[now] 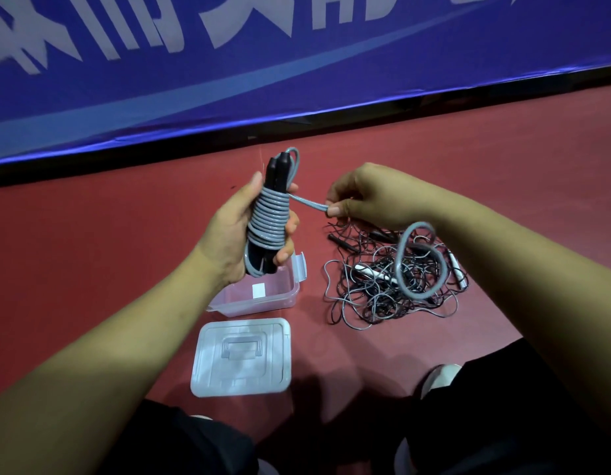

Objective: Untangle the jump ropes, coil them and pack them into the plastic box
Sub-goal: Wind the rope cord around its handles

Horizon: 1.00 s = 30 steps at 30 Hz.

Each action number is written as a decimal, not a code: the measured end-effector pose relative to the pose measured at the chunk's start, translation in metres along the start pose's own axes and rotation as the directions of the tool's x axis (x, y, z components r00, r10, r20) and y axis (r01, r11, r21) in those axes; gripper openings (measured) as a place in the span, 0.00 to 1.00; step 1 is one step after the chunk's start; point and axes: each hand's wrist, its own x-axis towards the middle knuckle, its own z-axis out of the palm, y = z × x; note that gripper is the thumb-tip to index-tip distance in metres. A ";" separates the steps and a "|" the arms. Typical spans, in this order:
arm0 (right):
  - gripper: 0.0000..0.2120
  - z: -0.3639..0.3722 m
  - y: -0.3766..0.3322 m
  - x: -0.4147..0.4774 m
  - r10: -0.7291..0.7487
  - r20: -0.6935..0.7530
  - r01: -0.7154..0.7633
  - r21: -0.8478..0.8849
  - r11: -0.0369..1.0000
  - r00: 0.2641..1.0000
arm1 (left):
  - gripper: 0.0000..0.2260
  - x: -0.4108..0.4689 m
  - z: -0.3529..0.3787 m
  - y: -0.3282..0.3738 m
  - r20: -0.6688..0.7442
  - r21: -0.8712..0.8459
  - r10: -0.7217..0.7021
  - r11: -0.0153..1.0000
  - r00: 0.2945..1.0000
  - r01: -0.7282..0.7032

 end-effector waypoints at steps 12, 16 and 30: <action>0.08 0.003 -0.011 0.001 -0.031 -0.069 0.030 -0.024 0.999 0.997 | 0.06 0.010 -0.022 0.015 -0.258 0.694 0.260 0.720 0.930 -0.008; 0.08 0.013 -0.014 -0.001 0.007 -0.025 -0.006 0.052 0.999 1.000 | 0.05 0.011 -0.032 0.015 -0.275 0.849 0.358 0.526 0.892 0.051; 0.07 0.028 -0.035 -0.008 -0.162 -0.079 0.169 0.099 0.981 0.984 | 0.13 0.002 -0.012 -0.002 -0.125 0.925 0.264 -0.318 0.956 0.209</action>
